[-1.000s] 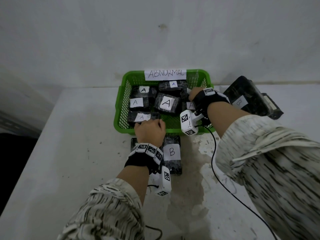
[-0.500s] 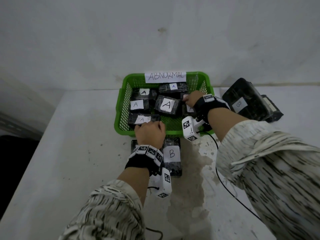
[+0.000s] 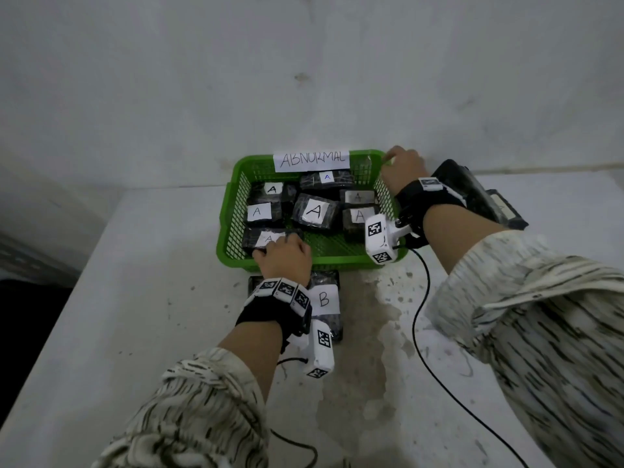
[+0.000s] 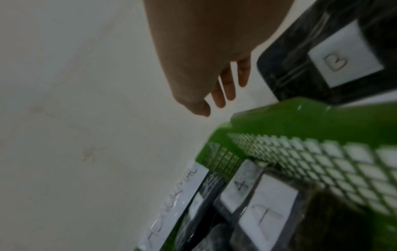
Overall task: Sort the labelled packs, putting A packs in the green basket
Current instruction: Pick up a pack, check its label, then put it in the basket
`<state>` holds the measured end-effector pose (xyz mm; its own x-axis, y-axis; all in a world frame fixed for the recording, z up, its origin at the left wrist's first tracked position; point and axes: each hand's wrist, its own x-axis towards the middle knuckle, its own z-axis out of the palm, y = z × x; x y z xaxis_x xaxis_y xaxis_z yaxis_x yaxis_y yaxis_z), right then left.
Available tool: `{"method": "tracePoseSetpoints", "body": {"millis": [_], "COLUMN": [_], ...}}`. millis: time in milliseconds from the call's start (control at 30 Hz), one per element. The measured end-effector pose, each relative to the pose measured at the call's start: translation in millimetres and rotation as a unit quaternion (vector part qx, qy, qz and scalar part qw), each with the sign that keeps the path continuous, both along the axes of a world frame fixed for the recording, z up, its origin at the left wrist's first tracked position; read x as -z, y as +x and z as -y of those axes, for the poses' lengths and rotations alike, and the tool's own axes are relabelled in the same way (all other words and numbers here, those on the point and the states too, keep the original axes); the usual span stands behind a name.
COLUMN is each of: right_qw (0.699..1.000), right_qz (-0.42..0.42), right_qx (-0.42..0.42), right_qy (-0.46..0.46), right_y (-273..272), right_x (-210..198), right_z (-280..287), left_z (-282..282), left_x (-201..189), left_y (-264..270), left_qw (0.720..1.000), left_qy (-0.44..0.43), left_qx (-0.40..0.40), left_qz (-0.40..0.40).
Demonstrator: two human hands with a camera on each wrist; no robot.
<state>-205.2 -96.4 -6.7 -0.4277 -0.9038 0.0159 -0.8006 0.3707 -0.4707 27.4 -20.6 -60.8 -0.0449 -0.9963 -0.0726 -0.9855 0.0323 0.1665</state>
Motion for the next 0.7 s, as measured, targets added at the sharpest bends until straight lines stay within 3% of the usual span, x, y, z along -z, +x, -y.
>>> {"method": "tracePoseSetpoints", "body": {"millis": [67,200,367,467,567,700], "right_qw": [0.998,0.984,0.969,0.977,0.984,0.969], "right_qz": [-0.043,-0.086,-0.06,0.022,0.04,0.117], "right_qx": [0.047,0.143,0.201,0.177,0.132,0.053], "right_qy": [0.026,0.062,0.128,0.12,0.115,0.211], "right_y": [-19.3,-57.5,-98.5,-114.9,-118.8,-100.2], "right_x": [-2.8,8.3,25.1,32.7,34.7,32.7], "right_z": [-18.2,-55.0,-93.6,-99.9,-96.6,-88.6], "left_z": [-4.5,-23.3,-41.5,-44.9,-44.7,-45.1], "left_x": [-4.4,-11.7,-11.5,-12.5,-14.2,-12.6], "left_y": [-11.4,-51.8,-85.9,-90.2,-88.7,-88.4], "left_qw": [0.999,0.993,0.987,0.984,0.983,0.984], "left_qy": [0.013,0.026,0.074,0.101,0.106,0.099], "left_qx": [-0.014,0.052,0.121,0.136,0.14,0.142], "left_qz": [-0.05,-0.104,-0.078,-0.052,-0.049,-0.036]}}
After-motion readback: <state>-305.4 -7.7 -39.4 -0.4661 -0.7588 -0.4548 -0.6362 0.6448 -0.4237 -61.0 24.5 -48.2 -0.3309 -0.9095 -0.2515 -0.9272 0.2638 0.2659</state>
